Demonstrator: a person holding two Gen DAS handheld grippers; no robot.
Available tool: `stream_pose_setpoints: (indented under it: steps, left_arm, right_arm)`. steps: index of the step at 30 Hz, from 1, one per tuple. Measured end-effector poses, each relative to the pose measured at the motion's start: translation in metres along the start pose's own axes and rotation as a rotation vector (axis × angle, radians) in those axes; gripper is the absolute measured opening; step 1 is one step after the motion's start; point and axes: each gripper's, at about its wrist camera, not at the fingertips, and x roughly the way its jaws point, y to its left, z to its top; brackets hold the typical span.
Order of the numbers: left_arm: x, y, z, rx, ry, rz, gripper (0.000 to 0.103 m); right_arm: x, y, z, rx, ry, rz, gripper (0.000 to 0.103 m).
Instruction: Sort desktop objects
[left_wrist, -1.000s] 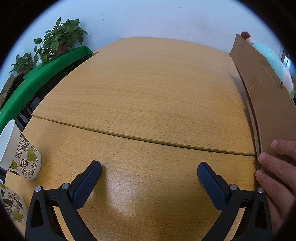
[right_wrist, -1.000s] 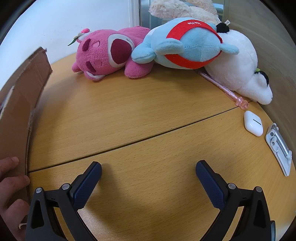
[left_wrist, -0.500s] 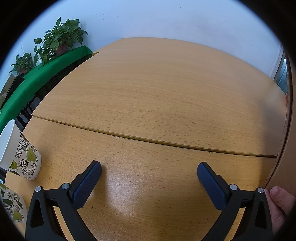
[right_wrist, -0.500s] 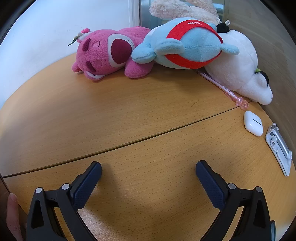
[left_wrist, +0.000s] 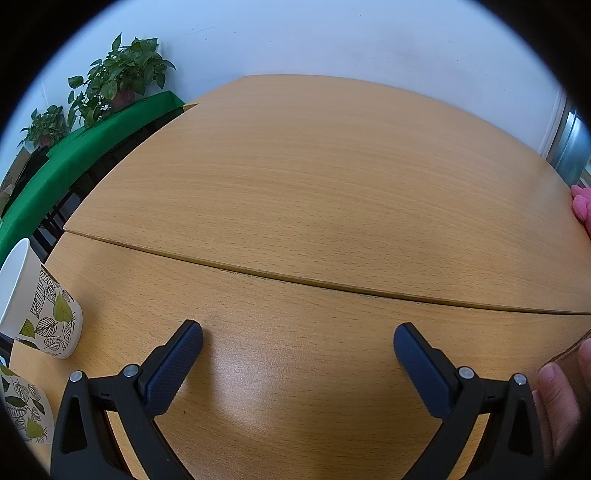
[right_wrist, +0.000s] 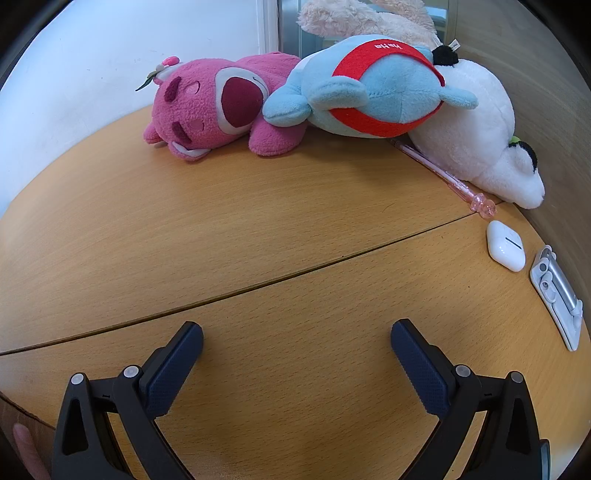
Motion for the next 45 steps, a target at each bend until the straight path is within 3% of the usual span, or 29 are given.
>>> stream_pose_setpoints:
  steps: [45]
  left_arm:
    - [-0.0005, -0.0003, -0.0005, 0.002, -0.001, -0.003, 0.103]
  right_arm:
    - [-0.0008, -0.001, -0.0035, 0.0, -0.002, 0.003, 0.103]
